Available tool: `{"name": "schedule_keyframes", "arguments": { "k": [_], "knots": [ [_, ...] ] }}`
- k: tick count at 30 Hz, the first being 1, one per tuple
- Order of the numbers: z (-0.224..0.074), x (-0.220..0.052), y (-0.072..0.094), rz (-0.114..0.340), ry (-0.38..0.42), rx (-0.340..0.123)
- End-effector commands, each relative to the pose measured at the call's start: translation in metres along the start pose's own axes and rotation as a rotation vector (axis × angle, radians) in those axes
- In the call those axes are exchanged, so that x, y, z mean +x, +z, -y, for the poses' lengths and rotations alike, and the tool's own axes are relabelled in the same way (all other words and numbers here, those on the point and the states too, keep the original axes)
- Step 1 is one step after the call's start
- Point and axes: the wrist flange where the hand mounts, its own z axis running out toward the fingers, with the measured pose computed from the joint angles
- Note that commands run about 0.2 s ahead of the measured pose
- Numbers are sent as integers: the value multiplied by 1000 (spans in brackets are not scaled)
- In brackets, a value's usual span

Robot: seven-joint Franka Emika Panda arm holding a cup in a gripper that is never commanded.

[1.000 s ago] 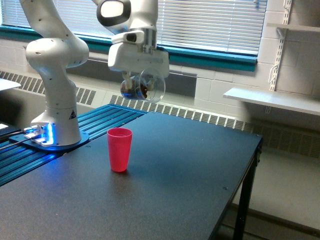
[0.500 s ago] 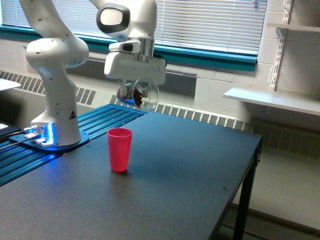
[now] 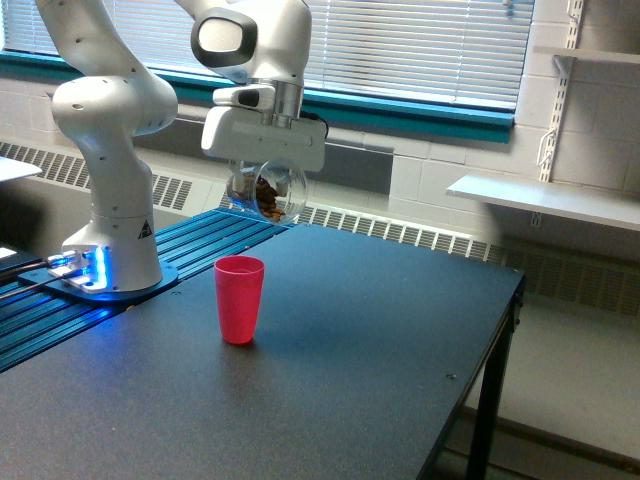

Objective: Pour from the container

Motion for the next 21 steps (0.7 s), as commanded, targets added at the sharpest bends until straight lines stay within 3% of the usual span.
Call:
{"name": "schedule_keyframes", "arguments": {
  "k": [1,21],
  "knots": [
    [-7,-8,3,12,37,-13],
    [-24,-31,23,64,91,-38]
  ]
}}
